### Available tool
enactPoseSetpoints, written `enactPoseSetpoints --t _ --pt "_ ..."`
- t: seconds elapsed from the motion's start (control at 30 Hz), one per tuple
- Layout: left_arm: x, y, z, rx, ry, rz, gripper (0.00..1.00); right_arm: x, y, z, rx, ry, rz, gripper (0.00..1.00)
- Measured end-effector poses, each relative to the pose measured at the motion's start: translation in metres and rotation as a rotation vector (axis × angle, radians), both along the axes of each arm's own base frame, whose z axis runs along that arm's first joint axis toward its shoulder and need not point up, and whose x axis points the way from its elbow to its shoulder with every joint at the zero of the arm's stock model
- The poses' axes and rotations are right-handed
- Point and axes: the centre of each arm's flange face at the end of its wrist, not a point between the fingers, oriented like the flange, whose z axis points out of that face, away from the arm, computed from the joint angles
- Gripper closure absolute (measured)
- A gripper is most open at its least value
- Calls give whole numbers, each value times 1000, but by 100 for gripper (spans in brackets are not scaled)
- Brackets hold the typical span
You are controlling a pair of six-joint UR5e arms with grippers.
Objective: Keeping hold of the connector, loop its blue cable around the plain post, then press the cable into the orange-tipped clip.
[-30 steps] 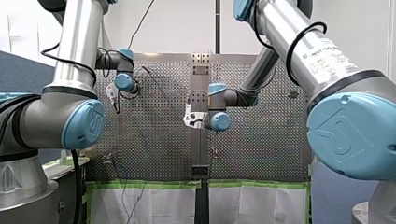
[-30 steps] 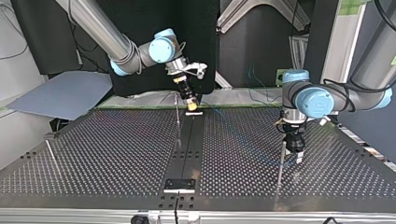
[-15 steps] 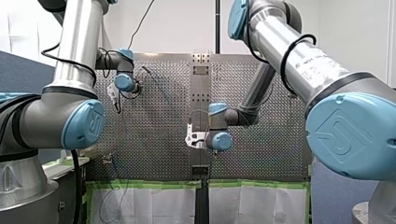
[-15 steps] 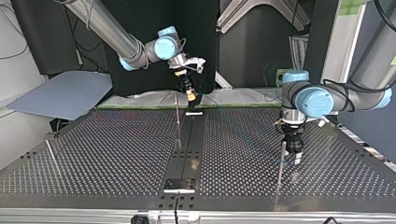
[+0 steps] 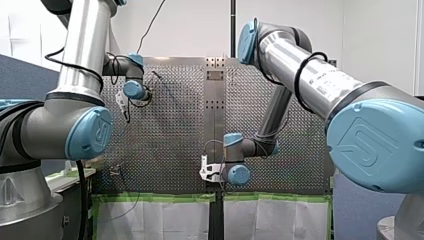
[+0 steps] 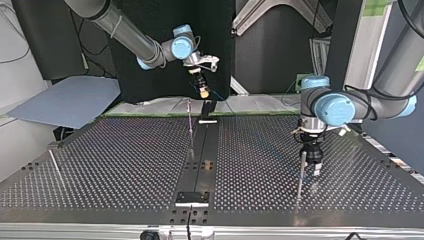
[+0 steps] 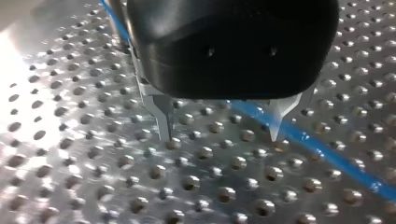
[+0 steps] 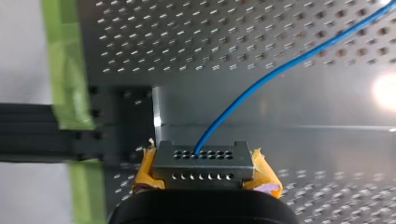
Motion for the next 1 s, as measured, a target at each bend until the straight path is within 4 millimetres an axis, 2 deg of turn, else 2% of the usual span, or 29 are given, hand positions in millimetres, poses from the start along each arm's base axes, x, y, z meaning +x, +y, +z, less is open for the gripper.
enactPoseSetpoints --t 0.23,0.53,1.0 --pt "2 -4 -14 14 31 -18 0 -15 0 -41 23 21 -41 100" --pt "2 -4 -14 17 31 -12 0 -32 -7 -86 38 26 -85 100" --pt "3 -1 -14 16 32 -2 0 -75 -8 -167 101 81 -176 100"
